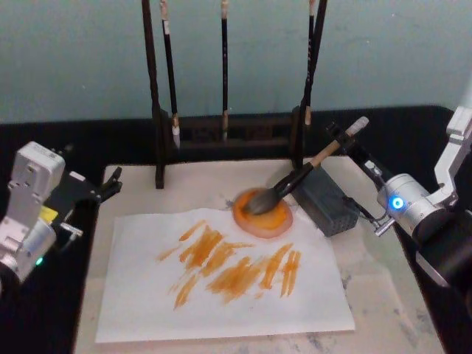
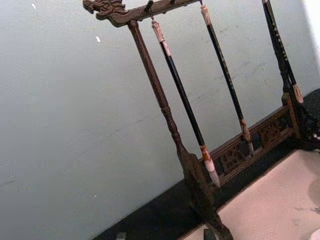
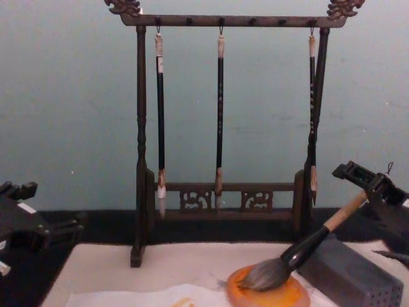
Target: Pick up the brush from the inkstone, write on the paper, then place the brush back to its original position.
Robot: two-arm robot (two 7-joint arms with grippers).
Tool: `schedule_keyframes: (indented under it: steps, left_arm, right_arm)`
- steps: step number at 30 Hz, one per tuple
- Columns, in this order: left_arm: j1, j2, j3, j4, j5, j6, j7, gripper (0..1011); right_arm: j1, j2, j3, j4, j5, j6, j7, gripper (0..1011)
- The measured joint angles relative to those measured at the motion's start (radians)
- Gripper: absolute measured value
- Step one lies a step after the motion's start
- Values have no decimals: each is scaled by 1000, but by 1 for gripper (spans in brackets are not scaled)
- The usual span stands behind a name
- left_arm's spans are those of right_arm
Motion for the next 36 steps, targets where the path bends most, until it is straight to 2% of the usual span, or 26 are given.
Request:
schedule_keyframes:
  steps: [12, 18, 27, 30, 36]
  left_arm:
    - [0, 0, 0, 0, 0, 0, 0, 1001]
    - [0, 0, 0, 0, 0, 0, 0, 1001]
    - [0, 0, 0, 0, 0, 0, 0, 1002]
    - [0, 0, 0, 0, 0, 0, 0, 1001]
    - [0, 0, 0, 0, 0, 0, 0, 1001]
  right_arm:
    - [-1, 1, 0, 0, 0, 0, 1, 1000]
    - [-19, 15, 6, -20, 13, 9, 9, 1000]
    - [-89, 60, 17, -114, 45, 13, -4, 1000]
    - [-128, 84, 21, -164, 59, 9, -14, 1000]
    - [-181, 122, 20, -238, 58, -14, -39, 1000]
